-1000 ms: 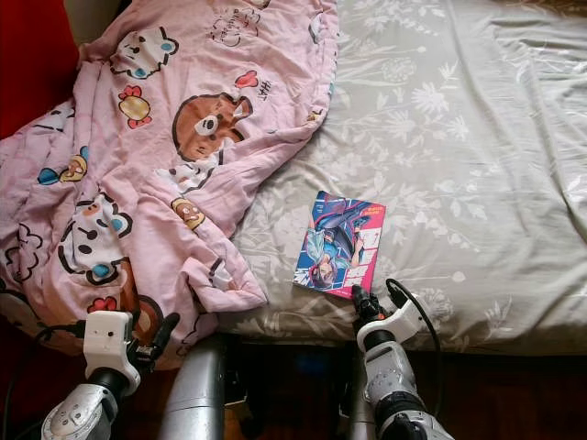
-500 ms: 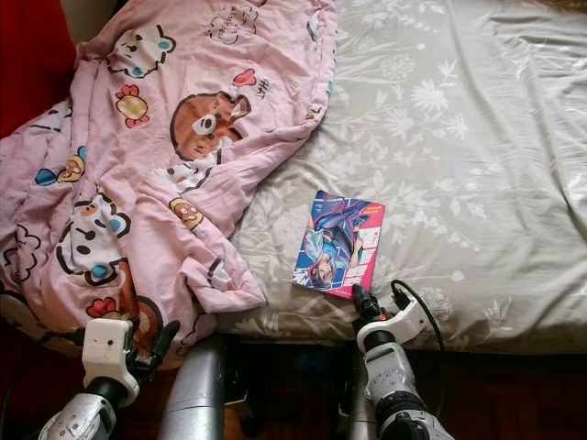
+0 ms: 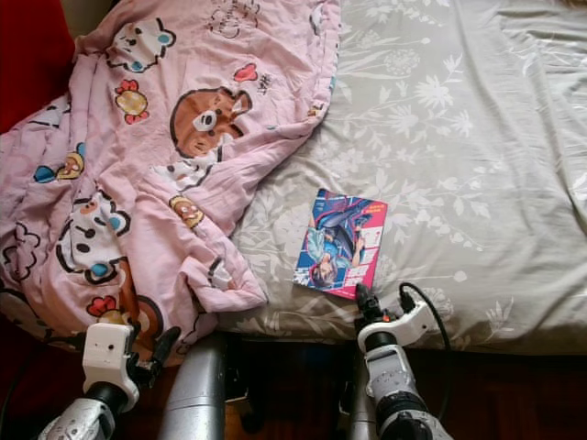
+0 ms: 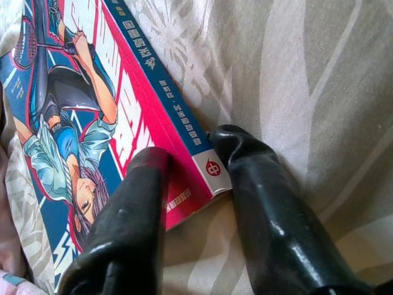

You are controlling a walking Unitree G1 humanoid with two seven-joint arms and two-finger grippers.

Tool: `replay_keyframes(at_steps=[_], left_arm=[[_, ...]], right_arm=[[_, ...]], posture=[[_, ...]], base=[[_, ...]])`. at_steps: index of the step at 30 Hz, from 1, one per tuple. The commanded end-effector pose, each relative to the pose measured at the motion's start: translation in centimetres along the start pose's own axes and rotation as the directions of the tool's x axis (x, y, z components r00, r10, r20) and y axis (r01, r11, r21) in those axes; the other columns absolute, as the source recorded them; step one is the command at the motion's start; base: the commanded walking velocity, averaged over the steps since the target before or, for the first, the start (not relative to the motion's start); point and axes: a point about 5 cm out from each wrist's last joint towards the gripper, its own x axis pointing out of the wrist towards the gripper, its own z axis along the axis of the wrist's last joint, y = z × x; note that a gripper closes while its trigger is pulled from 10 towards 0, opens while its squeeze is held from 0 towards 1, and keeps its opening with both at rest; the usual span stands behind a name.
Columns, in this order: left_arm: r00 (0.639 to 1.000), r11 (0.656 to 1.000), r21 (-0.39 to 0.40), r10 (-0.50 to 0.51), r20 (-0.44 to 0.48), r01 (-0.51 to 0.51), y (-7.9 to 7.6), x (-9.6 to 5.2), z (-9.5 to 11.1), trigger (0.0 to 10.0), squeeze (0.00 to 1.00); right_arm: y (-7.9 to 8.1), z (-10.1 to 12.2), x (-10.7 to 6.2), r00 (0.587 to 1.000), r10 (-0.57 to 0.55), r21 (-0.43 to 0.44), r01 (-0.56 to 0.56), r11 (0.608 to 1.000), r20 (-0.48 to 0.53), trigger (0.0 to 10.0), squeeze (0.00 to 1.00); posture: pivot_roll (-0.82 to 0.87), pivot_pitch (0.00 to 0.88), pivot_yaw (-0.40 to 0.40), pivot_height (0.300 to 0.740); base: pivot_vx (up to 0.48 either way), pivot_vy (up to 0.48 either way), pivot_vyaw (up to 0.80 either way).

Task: Clean up the room

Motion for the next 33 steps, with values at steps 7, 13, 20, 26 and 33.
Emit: replay_keyframes(at_steps=[7, 13, 20, 26, 33], left_arm=[[0.999, 1.0, 0.024, 0.005, -0.042, -0.004, 0.2, -0.5, -0.7, 10.0, 0.0], [0.999, 0.998, 0.055, -0.01, -0.047, 0.012, -0.1, -0.1, -0.8, 10.0, 0.0], [0.999, 0.999, 0.042, -0.011, -0.038, 0.013, -0.5, 1.3, -1.2, 10.0, 0.0], [1.0, 0.999, 0.038, -0.011, -0.025, 0.012, -0.7, 3.0, -1.3, 10.0, 0.0], [1.0, 0.998, 0.056, 0.002, -0.021, -0.001, -1.2, 7.2, -1.6, 10.0, 0.0]], right_arm=[[-2.2, -4.2, -2.1, 0.983, -0.095, 0.039, 0.102, 0.994, -0.155, 0.0, 0.0], [-2.1, -4.0, -2.0, 0.985, -0.089, 0.028, 0.094, 0.995, -0.145, 0.0, 0.0], [-1.3, -3.0, -1.2, 0.994, -0.065, -0.067, 0.059, 0.996, -0.092, 0.0, 0.0], [-0.1, -1.5, -0.4, 0.999, 0.001, -0.128, -0.005, 0.992, -0.035, 0.0, 0.0], [1.1, 2.1, 0.5, 0.994, 0.034, -0.229, -0.009, 0.973, 0.106, 0.0, 0.0]], posture=[[0.18, 0.437, 0.102, 0.62], [0.18, 0.426, 0.098, 0.62], [0.15, 0.385, 0.084, 0.62], [0.11, 0.322, 0.063, 0.62], [0.02, 0.165, 0.028, 0.62]], base=[[0.0, 0.0, 0.0], [0.0, 0.0, 0.0], [0.0, 0.0, 0.0], [0.0, 0.0, 0.0], [0.0, 0.0, 0.0]])
